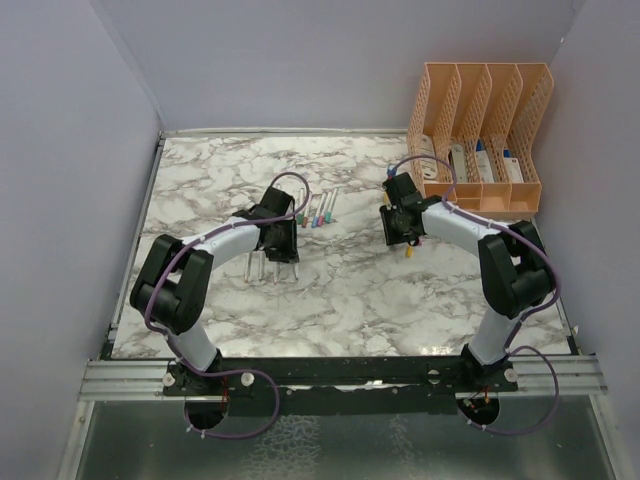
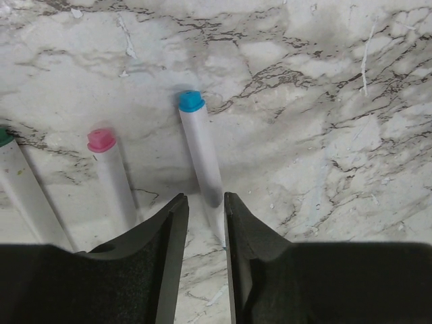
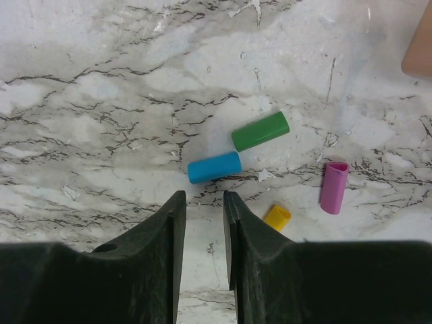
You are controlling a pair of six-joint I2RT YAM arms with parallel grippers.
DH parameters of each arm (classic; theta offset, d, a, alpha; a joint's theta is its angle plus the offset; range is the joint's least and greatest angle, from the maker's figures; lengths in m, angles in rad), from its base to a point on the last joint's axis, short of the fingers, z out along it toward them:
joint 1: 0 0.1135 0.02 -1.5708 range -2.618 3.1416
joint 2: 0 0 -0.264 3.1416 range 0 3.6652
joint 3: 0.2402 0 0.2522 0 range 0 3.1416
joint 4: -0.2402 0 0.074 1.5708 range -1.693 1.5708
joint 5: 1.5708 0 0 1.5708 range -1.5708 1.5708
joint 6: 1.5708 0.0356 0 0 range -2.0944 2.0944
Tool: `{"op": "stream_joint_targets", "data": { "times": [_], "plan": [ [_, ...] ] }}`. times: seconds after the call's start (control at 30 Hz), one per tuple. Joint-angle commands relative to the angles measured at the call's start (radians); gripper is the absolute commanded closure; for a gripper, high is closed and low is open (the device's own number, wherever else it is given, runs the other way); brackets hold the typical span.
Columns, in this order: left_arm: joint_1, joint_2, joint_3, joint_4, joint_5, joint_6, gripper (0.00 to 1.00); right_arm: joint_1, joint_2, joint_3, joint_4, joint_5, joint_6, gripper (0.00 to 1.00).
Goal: Open the pen caps
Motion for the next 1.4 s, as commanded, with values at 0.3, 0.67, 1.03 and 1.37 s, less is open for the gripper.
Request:
{"op": "stream_joint_targets", "data": {
  "times": [0.3,0.67,1.03,1.37],
  "plan": [
    [0.032,-0.068,0.015,-0.032,-0.036,0.006,0.62,-0.002,-0.090,0.049,0.051,-0.091,-0.037,0.60],
    [0.039,-0.265,0.055,0.052,-0.087,-0.031,0.25,0.065,0.112,0.308,0.043,-0.143,-0.007,0.38],
    [0.070,-0.421,-0.115,0.220,-0.006,-0.118,0.01,0.118,0.395,0.664,-0.053,-0.113,0.028,0.34],
    [0.085,-0.462,-0.154,0.223,-0.002,-0.129,0.01,0.140,0.487,0.738,-0.078,-0.073,0.050,0.40]
  ]
}}
